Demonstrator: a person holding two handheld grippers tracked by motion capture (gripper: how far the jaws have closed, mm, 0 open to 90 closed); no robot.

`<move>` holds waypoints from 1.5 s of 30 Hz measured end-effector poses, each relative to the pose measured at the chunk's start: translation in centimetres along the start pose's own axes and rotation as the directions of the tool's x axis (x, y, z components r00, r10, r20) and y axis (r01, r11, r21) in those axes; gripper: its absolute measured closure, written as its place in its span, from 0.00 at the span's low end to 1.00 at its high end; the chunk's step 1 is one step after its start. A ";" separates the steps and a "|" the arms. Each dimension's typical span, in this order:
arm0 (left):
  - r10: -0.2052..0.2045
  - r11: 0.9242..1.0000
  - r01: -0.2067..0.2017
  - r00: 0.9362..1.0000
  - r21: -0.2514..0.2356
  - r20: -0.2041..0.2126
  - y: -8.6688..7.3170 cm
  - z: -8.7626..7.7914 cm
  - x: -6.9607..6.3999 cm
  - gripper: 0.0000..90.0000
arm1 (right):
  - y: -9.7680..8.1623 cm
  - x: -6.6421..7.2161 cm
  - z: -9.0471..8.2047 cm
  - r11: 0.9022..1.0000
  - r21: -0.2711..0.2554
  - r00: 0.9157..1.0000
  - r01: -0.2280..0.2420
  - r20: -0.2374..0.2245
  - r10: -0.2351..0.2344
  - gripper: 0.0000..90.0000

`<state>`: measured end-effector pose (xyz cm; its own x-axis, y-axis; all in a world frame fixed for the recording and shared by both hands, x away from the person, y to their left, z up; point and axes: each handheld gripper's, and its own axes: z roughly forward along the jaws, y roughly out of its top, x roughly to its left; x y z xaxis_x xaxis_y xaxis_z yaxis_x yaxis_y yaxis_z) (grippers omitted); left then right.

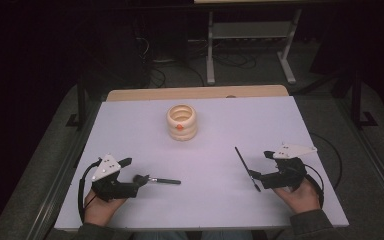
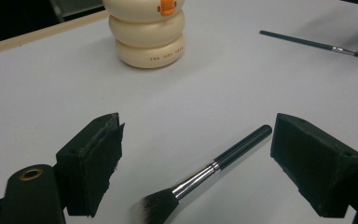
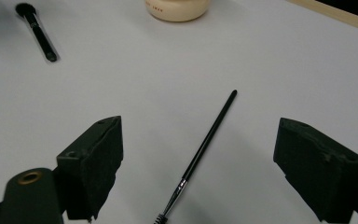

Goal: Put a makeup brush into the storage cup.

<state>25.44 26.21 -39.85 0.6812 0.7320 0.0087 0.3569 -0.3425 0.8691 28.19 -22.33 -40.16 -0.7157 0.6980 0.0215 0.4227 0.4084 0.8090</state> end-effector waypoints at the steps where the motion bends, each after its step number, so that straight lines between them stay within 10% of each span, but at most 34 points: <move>1: 0.001 1.000 -0.001 1.000 -0.002 0.000 0.0 0.0 0.0 0.18 | 0.0 0.0 -0.1 1.000 -0.001 1.000 0.001 0.001 -0.001 0.17; 33: 0.012 1.000 -0.012 1.000 -0.004 -0.007 0.1 -0.4 -0.1 0.18 | 6.5 2.2 2.2 0.990 0.073 0.986 0.120 -0.125 -0.111 0.22; 45: 0.000 1.000 0.000 1.000 -0.013 -0.008 0.1 -0.4 -0.2 0.18 | 9.6 4.1 4.7 0.968 0.117 0.955 0.223 -0.227 -0.193 0.26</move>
<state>25.08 26.29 -39.57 0.6760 0.7368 0.0122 0.3486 -0.3343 0.8756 31.91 -12.76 -35.06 -0.8908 0.4544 -0.0025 0.3143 0.6202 0.7187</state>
